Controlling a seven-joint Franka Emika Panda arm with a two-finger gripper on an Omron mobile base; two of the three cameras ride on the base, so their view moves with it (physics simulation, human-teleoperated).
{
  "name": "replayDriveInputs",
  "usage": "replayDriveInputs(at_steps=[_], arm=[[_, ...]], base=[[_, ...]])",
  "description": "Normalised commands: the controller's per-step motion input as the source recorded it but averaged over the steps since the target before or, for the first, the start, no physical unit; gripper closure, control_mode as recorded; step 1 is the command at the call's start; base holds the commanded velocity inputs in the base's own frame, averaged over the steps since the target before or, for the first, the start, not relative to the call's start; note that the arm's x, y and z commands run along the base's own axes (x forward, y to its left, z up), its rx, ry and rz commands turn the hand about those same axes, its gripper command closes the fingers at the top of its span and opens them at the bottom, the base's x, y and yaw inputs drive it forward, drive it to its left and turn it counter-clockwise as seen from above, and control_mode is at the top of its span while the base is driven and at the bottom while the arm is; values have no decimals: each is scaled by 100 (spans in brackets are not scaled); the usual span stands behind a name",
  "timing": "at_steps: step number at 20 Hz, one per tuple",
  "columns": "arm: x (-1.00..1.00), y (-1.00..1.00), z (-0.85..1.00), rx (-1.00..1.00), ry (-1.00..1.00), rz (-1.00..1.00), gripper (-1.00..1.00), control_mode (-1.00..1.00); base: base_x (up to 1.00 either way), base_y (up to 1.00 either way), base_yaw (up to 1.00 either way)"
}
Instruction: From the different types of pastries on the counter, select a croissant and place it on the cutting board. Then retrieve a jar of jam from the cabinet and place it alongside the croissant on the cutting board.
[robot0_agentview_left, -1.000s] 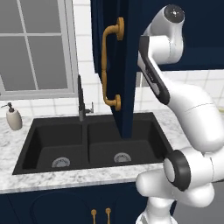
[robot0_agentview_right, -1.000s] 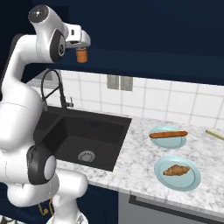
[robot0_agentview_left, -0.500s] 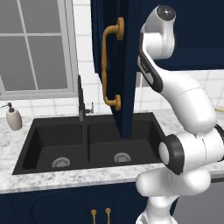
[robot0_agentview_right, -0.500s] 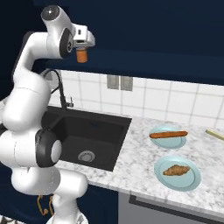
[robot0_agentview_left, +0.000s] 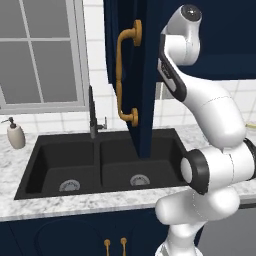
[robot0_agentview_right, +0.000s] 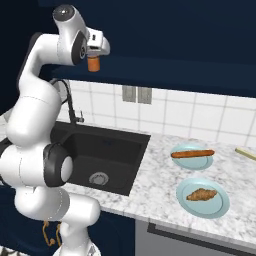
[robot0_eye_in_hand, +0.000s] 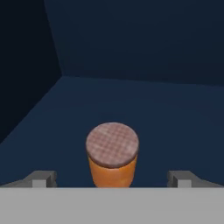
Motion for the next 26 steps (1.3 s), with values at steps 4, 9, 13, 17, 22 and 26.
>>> replayDriveInputs(at_steps=[4,9,13,17,22,26], arm=[[0,0,-19,5,0,0,-100,-100],[21,0,-20,4,0,0,-100,-100],[65,0,-11,1,0,0,-100,-100],[43,0,-1,2,0,0,-100,-100],[6,0,-1,2,0,0,100,-100],[0,0,-1,3,2,0,100,-100]], base=[[0,0,0],[0,0,0],[0,0,0],[0,0,0],[0,0,0],[0,0,0]])
